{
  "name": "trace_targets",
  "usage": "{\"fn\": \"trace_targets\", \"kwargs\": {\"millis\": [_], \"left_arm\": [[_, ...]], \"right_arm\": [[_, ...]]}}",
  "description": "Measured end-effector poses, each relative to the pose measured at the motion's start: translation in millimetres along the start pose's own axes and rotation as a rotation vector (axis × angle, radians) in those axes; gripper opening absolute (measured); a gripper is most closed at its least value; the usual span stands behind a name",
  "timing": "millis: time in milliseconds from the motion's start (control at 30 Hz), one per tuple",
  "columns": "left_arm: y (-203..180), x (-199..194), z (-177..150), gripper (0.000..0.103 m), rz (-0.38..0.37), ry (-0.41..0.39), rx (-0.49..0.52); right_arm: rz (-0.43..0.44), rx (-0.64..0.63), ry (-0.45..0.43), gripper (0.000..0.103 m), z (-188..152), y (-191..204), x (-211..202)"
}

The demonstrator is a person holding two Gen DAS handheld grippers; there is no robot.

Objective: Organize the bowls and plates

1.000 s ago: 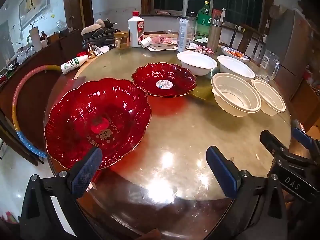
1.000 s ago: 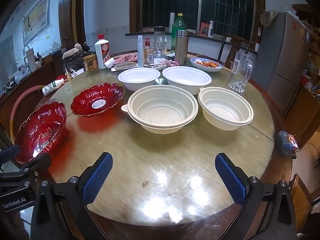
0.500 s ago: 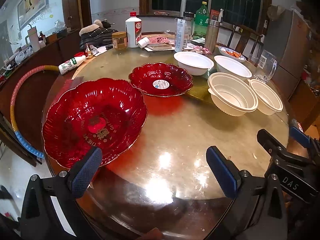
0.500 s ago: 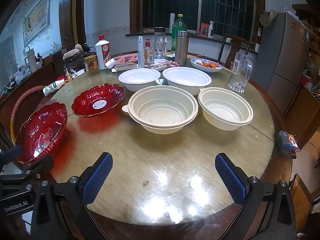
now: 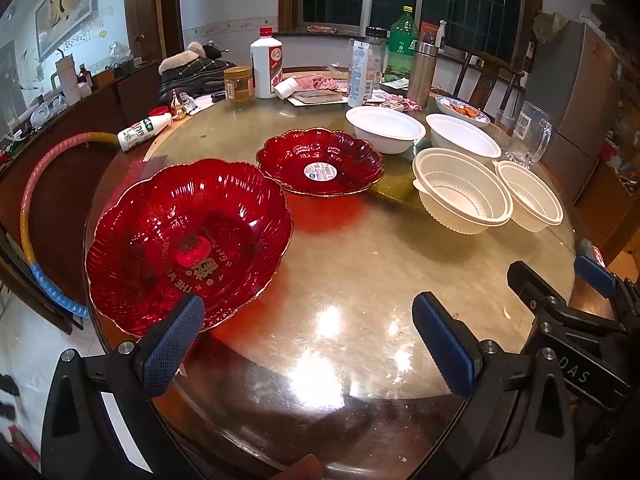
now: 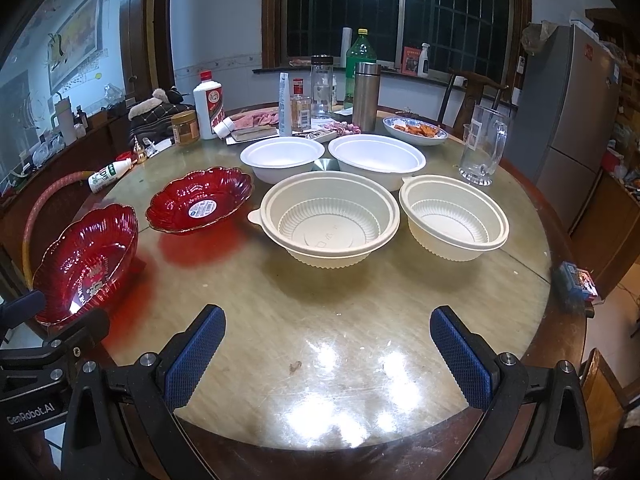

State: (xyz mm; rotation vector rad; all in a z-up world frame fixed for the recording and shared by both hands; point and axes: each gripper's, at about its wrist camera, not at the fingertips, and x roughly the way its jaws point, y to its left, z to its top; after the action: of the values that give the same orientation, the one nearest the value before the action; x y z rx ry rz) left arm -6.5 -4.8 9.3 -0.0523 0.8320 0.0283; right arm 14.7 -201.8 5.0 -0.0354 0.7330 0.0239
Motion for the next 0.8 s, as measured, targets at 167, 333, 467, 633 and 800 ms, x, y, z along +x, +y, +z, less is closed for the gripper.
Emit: {"fn": "trace_targets", "kwargs": {"millis": [167,333,467,633,800], "left_arm": [[-2.3,0.3,0.3,0.103,0.000,0.002,0.005],[-3.4,-0.3,-0.3,0.103,0.001,0.001,0.006],[-4.0,-0.5,-0.7,0.103,0.001,0.000,0.005],[-4.5,-0.6,-1.4,0.103,0.000,0.000,0.005],[-5.5,-0.4,-2.0,0.103,-0.001,0.003,0.005]], "right_arm": [[0.003,0.003,-0.003,0.103,-0.5,-1.4,-0.4],[0.005,0.006,-0.002,0.103,-1.0,-2.4,-1.3],[0.005,0.005,-0.003,0.103,-1.6,-3.1,-1.2],[0.006,0.002,-0.003,0.103,-1.4,-1.2,-1.8],[0.007,0.004,-0.001,0.103,-1.2,-0.2,-1.2]]}}
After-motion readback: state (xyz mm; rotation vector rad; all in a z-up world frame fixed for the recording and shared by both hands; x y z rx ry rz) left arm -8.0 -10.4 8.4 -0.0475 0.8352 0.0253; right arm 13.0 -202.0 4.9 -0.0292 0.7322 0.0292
